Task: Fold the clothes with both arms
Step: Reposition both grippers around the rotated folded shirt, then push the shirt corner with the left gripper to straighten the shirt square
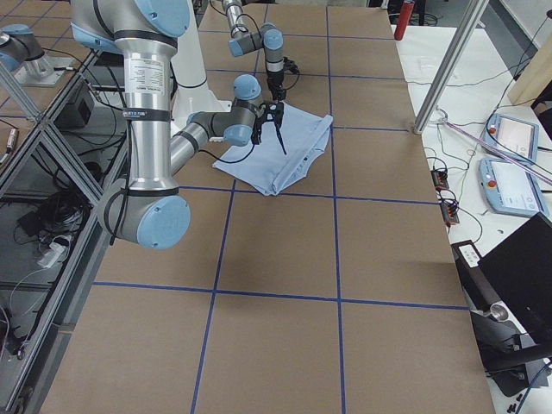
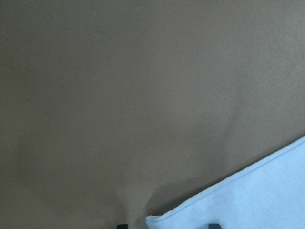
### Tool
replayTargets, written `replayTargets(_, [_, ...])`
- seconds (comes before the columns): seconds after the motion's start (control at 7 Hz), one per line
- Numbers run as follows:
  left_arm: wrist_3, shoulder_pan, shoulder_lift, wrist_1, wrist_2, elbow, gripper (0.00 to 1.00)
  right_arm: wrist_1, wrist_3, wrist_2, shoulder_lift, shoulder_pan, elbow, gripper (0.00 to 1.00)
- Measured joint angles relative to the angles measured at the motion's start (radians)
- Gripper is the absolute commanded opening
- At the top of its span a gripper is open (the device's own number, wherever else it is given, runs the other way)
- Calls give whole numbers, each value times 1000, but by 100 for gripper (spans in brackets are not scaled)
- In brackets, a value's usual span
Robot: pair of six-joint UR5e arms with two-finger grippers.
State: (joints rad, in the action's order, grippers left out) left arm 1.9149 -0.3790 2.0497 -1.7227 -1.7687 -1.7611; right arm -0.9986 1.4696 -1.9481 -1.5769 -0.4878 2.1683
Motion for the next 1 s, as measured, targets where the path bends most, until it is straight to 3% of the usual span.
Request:
replayTargets(0.14, [0,1,1,0,0,0,0,0,0,0,0,-1,0,100])
replayTargets(0.71, [-10,-16,7,0,0,1,0,0,0,0,0,-3,-2,100])
replayTargets(1.0, [-34,-89,11,2,1,25,0,0,0,1,-1,-5,-3,100])
